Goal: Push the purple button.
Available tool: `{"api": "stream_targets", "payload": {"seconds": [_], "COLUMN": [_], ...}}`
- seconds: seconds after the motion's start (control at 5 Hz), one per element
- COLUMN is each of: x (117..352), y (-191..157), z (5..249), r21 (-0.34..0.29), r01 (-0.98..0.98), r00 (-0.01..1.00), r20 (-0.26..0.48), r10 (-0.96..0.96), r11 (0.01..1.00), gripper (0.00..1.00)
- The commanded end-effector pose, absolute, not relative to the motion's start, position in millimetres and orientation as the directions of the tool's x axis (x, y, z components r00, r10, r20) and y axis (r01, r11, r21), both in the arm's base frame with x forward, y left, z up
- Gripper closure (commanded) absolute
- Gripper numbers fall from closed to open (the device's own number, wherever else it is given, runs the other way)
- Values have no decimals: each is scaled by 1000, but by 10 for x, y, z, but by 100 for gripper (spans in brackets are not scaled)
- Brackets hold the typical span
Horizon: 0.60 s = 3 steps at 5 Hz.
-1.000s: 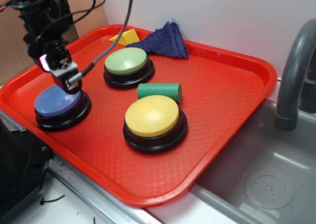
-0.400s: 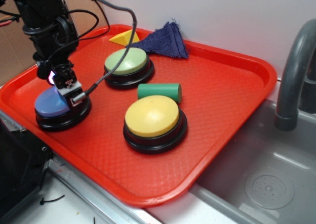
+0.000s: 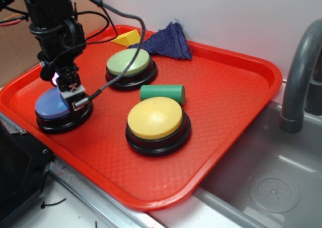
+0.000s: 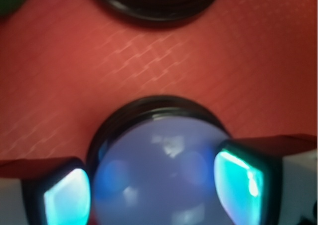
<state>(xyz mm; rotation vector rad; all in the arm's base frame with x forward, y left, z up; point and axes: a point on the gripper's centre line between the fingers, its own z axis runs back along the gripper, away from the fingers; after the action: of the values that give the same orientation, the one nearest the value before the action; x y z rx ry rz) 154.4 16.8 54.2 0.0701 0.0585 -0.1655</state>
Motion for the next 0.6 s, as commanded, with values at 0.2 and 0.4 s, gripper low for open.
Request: {"api": "stream_targets", "payload": {"seconds": [0.2,0.4], "x": [1672,1670], "y": [57,88], "z": [1088,1155], "r21": [108,111], "r01": [179,164], "r00": [982,985], "r20": [44,40], "r10": [-184,-169], "r11": [978,980], "gripper": [0,0]}}
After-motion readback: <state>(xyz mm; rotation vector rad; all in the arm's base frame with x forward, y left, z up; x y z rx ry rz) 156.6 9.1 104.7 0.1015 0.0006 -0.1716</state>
